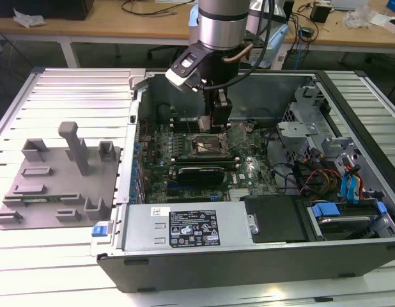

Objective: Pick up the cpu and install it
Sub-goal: 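Place the cpu into insertion slot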

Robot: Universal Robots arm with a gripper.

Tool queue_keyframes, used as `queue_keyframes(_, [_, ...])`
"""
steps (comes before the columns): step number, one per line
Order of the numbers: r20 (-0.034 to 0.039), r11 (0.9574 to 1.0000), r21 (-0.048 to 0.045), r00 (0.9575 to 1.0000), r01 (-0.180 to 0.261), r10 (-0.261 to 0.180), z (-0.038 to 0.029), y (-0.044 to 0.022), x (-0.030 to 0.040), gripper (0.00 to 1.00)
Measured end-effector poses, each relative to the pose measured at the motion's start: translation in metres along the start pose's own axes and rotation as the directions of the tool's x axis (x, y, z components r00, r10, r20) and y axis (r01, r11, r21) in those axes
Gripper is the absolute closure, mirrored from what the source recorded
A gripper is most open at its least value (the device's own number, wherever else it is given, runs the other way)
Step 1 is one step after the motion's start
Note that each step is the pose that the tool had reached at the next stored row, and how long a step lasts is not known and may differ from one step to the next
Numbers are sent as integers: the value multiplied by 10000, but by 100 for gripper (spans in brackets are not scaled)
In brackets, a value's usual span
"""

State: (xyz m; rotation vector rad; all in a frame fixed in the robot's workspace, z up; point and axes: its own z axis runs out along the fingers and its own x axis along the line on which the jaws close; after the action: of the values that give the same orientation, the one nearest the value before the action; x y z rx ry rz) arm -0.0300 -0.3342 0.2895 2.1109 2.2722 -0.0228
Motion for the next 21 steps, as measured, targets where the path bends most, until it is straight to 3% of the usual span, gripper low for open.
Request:
queue_keyframes(6, [-4,9995,-18,9995,-304,304,81,-1,3,45])
queue_keyframes(14, [-2,9995,-65,9995,-310,310,207,-3,14,45])
queue_keyframes(21, [-5,9995,-100,9996,-290,290,251,-4,18,45])
